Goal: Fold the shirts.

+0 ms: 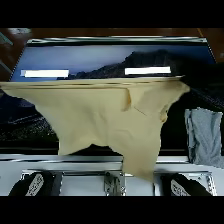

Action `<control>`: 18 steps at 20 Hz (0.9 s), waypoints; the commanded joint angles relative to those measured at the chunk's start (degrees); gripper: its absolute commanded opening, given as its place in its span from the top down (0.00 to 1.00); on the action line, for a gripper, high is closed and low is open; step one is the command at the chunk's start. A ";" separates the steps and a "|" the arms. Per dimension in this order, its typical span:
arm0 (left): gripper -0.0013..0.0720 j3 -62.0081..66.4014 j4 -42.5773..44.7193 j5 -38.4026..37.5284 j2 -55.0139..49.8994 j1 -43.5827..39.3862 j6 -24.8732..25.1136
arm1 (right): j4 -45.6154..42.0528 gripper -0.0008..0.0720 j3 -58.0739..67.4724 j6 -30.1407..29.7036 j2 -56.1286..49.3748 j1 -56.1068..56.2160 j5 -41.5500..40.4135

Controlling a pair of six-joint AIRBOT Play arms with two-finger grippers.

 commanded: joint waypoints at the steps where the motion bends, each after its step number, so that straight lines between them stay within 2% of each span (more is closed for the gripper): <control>1: 0.94 -0.92 -3.78 2.05 -14.73 -2.51 0.35 | 0.55 0.90 -2.67 6.27 -14.01 4.70 -19.91; 4: 0.94 1.07 -4.39 9.88 -26.21 -7.10 0.35 | 4.44 0.90 -2.67 9.70 -21.33 6.40 -38.45; 7: 0.94 1.99 -7.80 21.38 -34.01 -10.64 0.37 | 7.65 0.90 -2.69 9.70 -26.27 6.45 -50.29; 9: 0.94 1.99 -10.93 26.91 -38.10 -12.66 0.37 | 7.67 0.90 -2.69 9.73 -29.35 6.47 -51.74; 10: 0.93 1.97 -12.68 27.10 -39.98 -13.60 -0.70 | 8.39 0.90 -2.69 9.77 -30.84 6.51 -50.31; 12: 0.93 1.92 -14.12 24.20 -43.28 -15.41 -8.96 | 11.87 0.90 -2.69 9.84 -33.88 6.51 -43.54; 13: 0.92 1.92 -14.08 22.38 -44.63 -16.24 -10.82 | 13.60 0.89 -2.69 9.84 -35.28 6.51 -40.13; 14: 0.81 1.92 -14.08 20.35 -45.59 -16.81 -11.80 | 14.86 0.75 -2.69 9.81 -35.93 6.45 -38.16; 15: 0.60 1.97 -14.12 17.86 -45.88 -16.76 -12.39 | 15.19 0.22 -2.67 9.81 -35.98 6.45 -36.94; 16: 0.24 2.60 -13.33 13.64 -45.70 -16.11 -12.55 | 15.89 0.03 -2.67 9.33 -35.06 6.03 -34.23; 17: 0.14 3.98 -10.80 8.35 -45.48 -14.88 -13.16 | 15.13 0.03 -2.67 8.09 -33.44 5.29 -30.80; 18: 0.25 5.66 -5.86 1.99 -45.03 -12.96 -15.43 | 13.75 0.03 -2.67 5.60 -31.45 4.37 -26.82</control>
